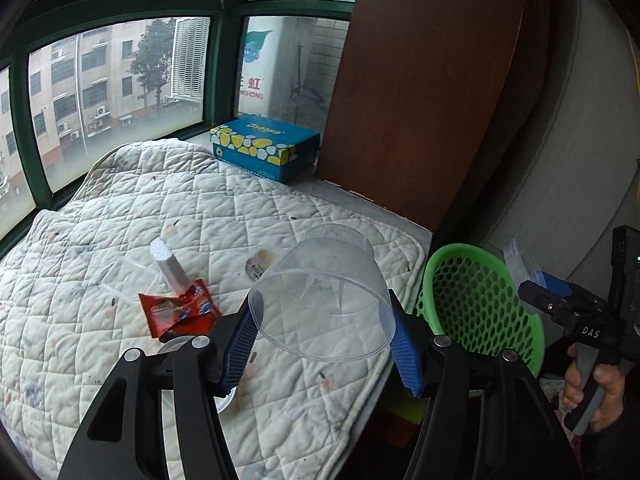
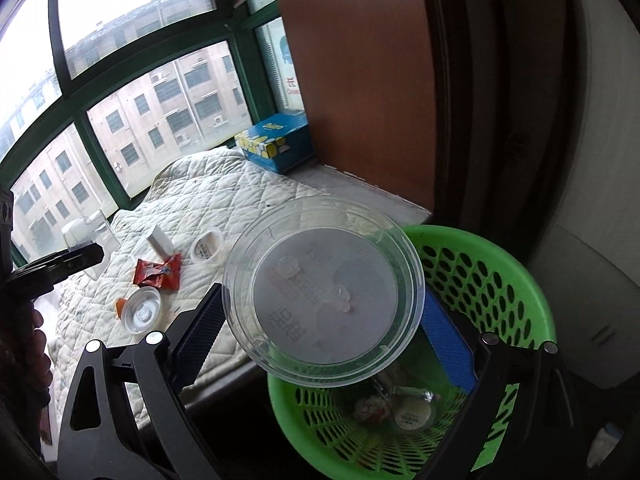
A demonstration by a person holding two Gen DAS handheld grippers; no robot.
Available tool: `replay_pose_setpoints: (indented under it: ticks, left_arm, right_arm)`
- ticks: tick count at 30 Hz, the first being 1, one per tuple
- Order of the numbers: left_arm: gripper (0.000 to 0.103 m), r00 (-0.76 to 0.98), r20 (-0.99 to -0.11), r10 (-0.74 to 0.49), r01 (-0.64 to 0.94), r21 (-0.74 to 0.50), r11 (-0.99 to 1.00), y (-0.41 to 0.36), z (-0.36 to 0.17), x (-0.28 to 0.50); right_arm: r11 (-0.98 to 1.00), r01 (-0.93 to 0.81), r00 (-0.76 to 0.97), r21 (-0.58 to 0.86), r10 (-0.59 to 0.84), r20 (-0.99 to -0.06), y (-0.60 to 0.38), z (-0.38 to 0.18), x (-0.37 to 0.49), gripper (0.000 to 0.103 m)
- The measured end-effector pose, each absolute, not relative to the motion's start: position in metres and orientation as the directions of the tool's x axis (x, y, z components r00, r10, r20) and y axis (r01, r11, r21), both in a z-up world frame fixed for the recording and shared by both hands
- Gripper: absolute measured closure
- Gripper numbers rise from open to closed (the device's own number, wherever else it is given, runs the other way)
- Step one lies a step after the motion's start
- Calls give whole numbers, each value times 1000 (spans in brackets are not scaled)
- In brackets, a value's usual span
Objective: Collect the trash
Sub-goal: 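Carry the clear lid and clear cup over the green basket with both tools, then open the right tool then the left tool over the green basket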
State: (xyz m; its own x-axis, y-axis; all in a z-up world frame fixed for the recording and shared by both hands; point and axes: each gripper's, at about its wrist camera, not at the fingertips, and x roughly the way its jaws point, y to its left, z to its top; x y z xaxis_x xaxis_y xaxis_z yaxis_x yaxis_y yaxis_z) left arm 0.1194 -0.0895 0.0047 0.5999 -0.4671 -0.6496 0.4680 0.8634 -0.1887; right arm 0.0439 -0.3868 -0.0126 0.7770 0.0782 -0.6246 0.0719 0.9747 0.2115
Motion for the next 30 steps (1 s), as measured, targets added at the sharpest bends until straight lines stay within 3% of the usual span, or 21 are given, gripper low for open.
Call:
replay_pose_setpoints:
  ticks: [30]
  left_arm:
    - [44,488,-668,-562,642,-163,750,-213,11,113]
  right_arm:
    - [940,211,780,267,3,-625,-462,-24,13,7]
